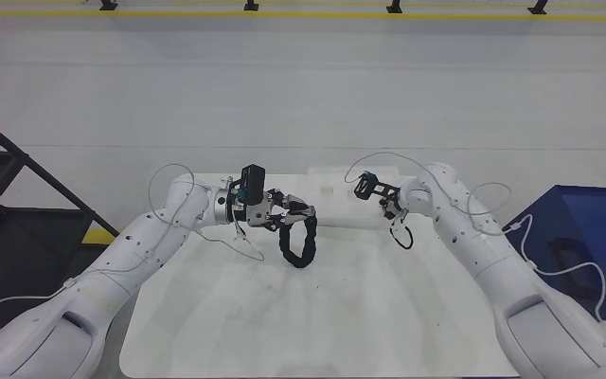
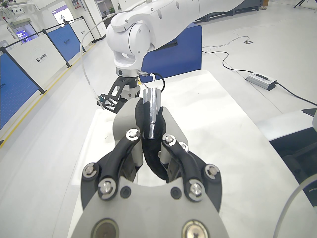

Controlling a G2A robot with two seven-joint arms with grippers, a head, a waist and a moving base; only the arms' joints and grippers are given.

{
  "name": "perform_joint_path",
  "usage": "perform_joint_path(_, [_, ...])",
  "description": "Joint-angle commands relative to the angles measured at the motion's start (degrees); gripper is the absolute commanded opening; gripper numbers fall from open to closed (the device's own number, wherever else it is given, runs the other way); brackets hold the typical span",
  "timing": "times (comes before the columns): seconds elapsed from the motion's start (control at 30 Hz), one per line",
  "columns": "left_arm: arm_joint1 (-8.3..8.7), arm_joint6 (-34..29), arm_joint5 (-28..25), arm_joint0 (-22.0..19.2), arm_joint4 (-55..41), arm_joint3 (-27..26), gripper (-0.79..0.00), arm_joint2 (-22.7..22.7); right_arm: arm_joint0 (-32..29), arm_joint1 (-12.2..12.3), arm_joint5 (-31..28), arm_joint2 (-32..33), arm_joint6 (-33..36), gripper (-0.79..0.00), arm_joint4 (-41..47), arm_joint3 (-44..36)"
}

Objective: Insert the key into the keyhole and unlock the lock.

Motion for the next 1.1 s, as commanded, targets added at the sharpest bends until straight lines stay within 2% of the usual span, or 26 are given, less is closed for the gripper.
perform_joint_path(0.0, [0.00, 0.0, 0.0, 0.0, 0.0, 0.0, -0.785, 0.0, -0.7, 0.5, 0.5, 1.6, -0.2, -0.785, 1.8, -1.0])
perform_joint_path(0.47, [0.00, 0.0, 0.0, 0.0, 0.0, 0.0, -0.785, 0.0, -11.9, 5.8, 4.3, 15.7, -4.0, -0.785, 11.0, -11.0])
perform_joint_path(0.83, [0.00, 0.0, 0.0, 0.0, 0.0, 0.0, -0.785, 0.0, -16.4, 7.2, 5.5, 17.8, -2.6, -0.785, 9.8, -20.5])
perform_joint_path(1.07, [0.00, 0.0, 0.0, 0.0, 0.0, 0.0, -0.785, 0.0, -21.2, 8.1, 4.2, 20.5, -2.9, -0.785, 14.7, -29.7])
